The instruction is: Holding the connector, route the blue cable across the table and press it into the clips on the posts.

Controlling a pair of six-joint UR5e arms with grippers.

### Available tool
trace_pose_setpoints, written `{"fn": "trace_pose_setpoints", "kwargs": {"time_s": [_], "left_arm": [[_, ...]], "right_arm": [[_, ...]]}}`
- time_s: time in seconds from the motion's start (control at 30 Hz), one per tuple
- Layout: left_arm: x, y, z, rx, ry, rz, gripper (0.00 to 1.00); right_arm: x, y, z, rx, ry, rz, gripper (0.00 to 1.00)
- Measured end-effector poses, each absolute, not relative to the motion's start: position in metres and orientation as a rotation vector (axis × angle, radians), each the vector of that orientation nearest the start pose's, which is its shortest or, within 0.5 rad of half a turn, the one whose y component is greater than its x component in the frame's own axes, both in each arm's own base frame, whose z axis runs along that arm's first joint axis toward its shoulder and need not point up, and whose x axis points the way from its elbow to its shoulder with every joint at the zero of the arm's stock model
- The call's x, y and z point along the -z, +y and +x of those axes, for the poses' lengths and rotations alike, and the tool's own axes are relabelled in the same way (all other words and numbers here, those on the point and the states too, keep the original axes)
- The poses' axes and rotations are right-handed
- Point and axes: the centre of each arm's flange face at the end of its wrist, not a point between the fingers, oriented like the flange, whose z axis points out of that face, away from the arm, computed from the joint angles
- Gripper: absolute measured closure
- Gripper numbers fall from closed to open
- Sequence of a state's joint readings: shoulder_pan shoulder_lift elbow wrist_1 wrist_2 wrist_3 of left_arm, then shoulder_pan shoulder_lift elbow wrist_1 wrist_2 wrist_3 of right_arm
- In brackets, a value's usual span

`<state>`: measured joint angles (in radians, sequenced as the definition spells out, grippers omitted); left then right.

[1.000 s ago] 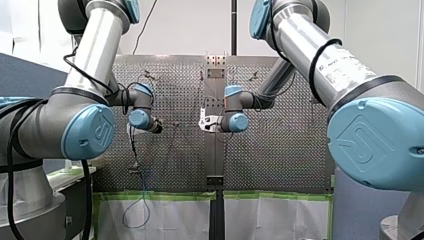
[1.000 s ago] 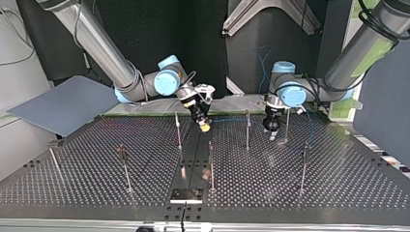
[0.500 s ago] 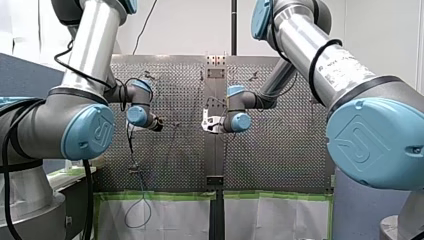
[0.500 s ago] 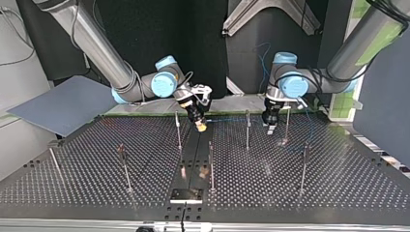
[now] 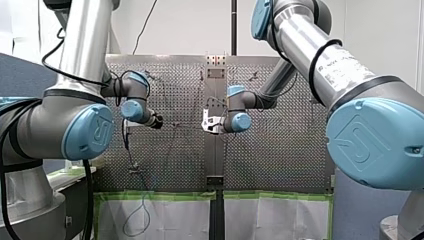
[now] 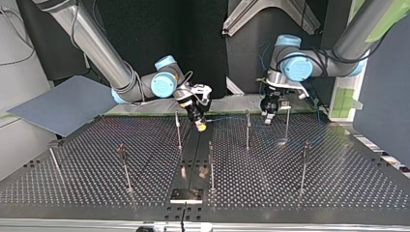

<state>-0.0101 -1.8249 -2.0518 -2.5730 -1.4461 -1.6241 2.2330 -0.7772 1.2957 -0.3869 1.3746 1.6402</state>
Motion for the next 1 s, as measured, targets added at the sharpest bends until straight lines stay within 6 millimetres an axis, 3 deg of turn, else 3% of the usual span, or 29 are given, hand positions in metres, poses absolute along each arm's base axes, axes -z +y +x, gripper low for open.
{"fn": "trace_pose_setpoints", "kwargs": {"time_s": [0.2,0.5,0.73,1.0], "left_arm": [[-0.201,-0.155,0.455,0.149,1.734,0.083,0.0],[-0.206,-0.181,0.411,0.185,1.736,0.147,0.0],[-0.196,-0.203,0.378,0.217,1.763,0.209,0.0],[-0.203,-0.229,0.379,0.248,1.755,0.257,0.0]], "right_arm": [[-0.155,-0.482,0.566,2.277,1.072,-2.5,1.0],[-0.155,-0.488,0.561,2.283,1.087,-2.5,1.0],[-0.155,-0.491,0.559,2.287,1.092,-2.498,1.0],[-0.157,-0.492,0.56,2.298,1.084,-2.493,1.0]]}}
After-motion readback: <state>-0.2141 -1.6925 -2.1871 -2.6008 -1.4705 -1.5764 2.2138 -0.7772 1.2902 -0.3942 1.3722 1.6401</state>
